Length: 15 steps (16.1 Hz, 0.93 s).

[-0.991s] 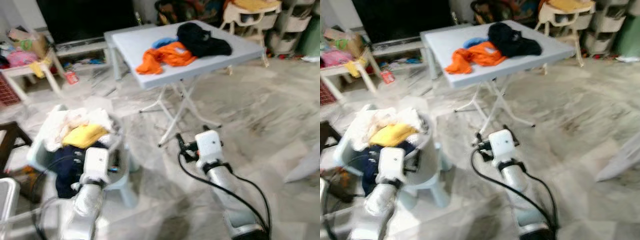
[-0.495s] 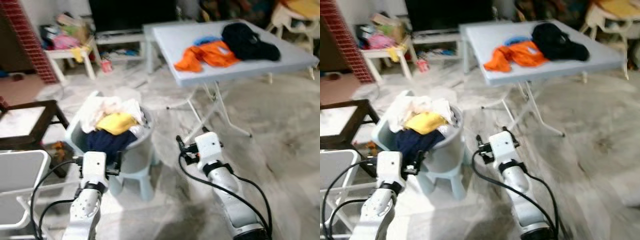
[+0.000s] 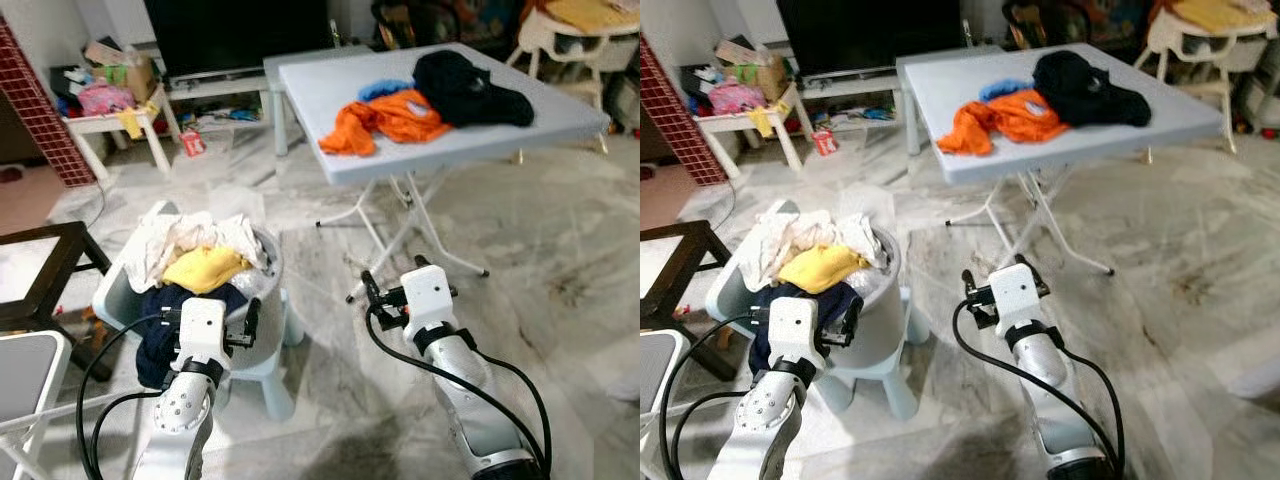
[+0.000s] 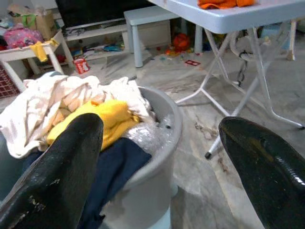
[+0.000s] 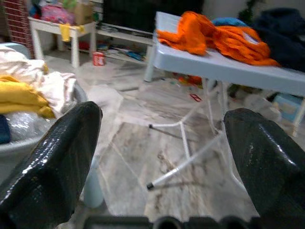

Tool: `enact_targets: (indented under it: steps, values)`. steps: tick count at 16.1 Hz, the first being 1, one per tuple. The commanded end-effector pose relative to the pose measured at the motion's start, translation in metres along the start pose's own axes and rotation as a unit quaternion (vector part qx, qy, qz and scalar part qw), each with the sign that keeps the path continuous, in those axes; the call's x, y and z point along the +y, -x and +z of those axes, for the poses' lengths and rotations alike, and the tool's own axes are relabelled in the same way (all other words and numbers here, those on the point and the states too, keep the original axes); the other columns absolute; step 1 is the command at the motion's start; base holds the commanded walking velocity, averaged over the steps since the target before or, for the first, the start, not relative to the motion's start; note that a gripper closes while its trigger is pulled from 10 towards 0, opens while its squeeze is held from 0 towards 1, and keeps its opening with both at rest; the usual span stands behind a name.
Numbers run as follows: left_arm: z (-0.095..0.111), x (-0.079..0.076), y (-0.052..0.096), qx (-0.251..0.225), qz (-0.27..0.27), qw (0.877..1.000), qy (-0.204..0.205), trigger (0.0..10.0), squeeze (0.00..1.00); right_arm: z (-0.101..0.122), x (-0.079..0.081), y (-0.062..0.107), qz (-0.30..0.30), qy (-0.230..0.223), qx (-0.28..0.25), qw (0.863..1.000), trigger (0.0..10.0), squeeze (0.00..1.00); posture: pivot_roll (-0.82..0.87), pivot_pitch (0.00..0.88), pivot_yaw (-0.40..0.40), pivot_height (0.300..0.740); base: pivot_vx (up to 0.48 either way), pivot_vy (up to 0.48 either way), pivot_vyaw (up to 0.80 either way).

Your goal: Hang hanger

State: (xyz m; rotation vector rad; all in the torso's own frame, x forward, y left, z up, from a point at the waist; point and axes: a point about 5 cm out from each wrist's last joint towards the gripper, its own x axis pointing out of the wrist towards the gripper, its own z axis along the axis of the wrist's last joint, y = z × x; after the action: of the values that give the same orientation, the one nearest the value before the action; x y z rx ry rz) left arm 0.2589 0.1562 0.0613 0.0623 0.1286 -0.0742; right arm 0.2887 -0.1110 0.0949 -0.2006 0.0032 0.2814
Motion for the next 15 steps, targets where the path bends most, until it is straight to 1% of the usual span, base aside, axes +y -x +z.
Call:
enact_targets:
  steps: [1,4,6,11,14,15]
  values:
    - [0.0011,0.0112,0.0014,-0.001,0.02,1.0,-0.008,10.0,0.0,0.0079,0.0117,-0.0024,0.023,-0.005,-0.017,1.0,10.0,0.0,-0.02,0.0,0.043,0.74,0.307,0.0,0.8]
    - [0.0,0.0119,0.0028,0.001,0.025,1.0,-0.008,10.0,0.0,0.0075,0.0157,-0.0032,0.034,-0.005,-0.017,0.999,10.0,0.0,-0.02,0.0,0.032,0.74,0.305,0.0,0.8]
    - [-0.0011,0.0122,0.0034,0.002,0.028,1.0,-0.007,10.0,0.0,0.0094,0.0149,-0.0054,0.034,-0.005,-0.017,0.999,10.0,0.0,-0.02,0.0,0.027,0.74,0.307,0.0,0.0]
    - [-0.0021,0.009,0.0042,0.004,0.028,1.0,0.0,10.0,0.0,0.0079,0.0149,-0.0033,0.04,0.001,-0.014,0.999,10.0,0.0,-0.03,0.0,0.025,0.74,0.305,0.0,0.0]
    - [-0.0032,0.0088,0.0047,0.007,0.028,1.0,0.001,10.0,0.0,0.0061,0.0161,-0.0022,0.041,-0.002,-0.01,0.999,10.0,0.0,-0.03,0.0,0.03,0.74,0.29,0.289,0.52]
    - [-0.0034,0.009,0.0047,0.008,0.028,1.0,0.0,10.0,0.0,0.0042,0.0165,-0.0014,0.04,-0.002,-0.007,0.999,10.0,0.0,-0.03,0.0,0.031,0.74,0.285,0.296,0.0]
